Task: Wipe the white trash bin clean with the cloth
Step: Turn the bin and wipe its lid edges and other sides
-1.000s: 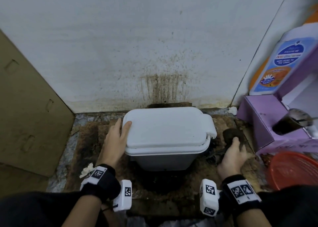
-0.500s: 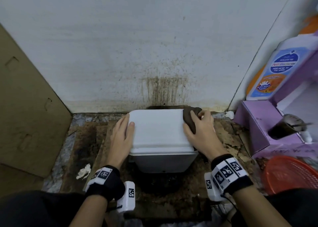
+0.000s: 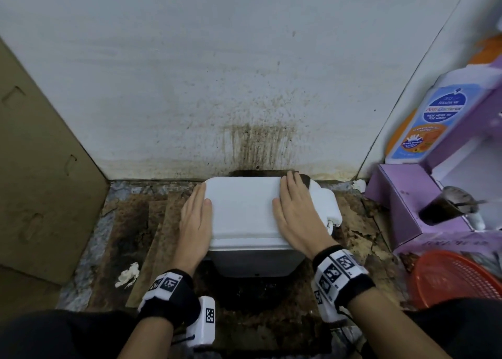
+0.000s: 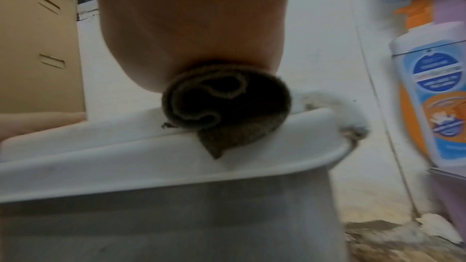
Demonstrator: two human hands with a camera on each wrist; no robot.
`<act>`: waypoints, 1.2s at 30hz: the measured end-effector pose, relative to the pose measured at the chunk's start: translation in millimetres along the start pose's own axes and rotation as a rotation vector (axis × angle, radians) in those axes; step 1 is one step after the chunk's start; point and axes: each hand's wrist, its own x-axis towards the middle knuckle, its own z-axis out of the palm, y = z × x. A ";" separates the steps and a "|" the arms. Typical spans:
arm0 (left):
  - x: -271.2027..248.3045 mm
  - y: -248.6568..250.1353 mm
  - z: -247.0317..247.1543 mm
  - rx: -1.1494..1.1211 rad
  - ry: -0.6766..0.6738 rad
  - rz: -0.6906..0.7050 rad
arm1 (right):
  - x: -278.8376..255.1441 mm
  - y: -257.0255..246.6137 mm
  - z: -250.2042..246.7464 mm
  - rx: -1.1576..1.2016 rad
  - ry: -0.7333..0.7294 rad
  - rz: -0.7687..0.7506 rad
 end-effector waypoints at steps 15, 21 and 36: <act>2.1 -9.8 2.6 -0.060 0.031 0.022 | 7.2 -60.4 31.9 -0.103 0.064 -0.177; -0.5 -8.2 0.3 -0.051 0.025 0.013 | -29.0 22.4 1.9 -0.064 0.196 0.048; -3.4 11.9 -11.1 0.311 -0.036 -0.055 | -43.7 60.5 -12.1 0.943 0.442 0.580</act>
